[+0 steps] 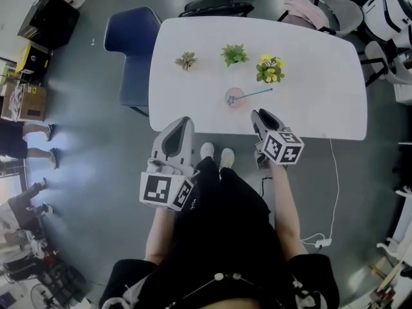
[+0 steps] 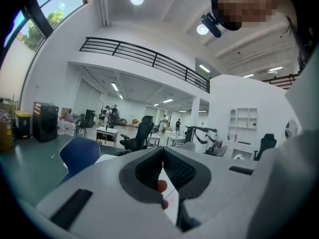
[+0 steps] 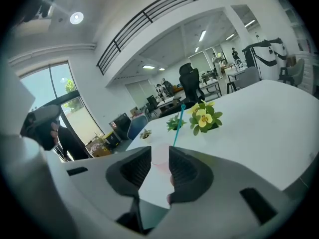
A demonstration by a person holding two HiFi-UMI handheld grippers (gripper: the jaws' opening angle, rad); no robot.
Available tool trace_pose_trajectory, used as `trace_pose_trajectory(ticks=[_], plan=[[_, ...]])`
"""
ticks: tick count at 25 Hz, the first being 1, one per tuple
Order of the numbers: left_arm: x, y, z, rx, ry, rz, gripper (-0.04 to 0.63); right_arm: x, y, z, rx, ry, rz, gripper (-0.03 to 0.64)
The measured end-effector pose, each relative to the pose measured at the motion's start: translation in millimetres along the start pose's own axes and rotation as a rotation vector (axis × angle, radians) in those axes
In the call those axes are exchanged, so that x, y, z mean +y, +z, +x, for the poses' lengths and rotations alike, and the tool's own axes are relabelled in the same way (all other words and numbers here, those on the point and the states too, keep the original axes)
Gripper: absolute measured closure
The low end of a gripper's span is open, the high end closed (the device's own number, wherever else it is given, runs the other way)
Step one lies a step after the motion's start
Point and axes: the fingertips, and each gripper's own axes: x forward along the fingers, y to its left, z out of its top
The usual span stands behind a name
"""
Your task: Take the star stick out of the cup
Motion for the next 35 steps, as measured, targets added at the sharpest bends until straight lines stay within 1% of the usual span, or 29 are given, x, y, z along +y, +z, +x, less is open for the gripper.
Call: trace_pose_trajectory(ticks=[3,6,12,17,23,32,35], plan=[[9,6,13,0.005,-0.005,0.015,0.589,-18,-12,33,0.066,-0.056,0.004,0.505],[20,14,24,0.003,0.000,0.024,0.589,-28,-12,54,0.078,-0.095,0.024,0.503],[42,14,35,0.019,0.027,0.015,0.589,-34,-13,77,0.107,-0.111,0.046,0.500],[49,12,44,0.026,0.031,0.010,0.589,-39,-8,84,0.102,-0.127,0.060,0.513],[53,15,47,0.024,0.025,0.010,0.589,-38,0,79,0.073,-0.169,0.030,0.586],[56,17,49,0.015,0.019,0.006,0.589,-23,20,72,0.026,-0.162,-0.045,0.595],[56,17,49,0.014,0.012,0.008,0.589,-14,32,64,0.001,-0.153,-0.088,0.595]])
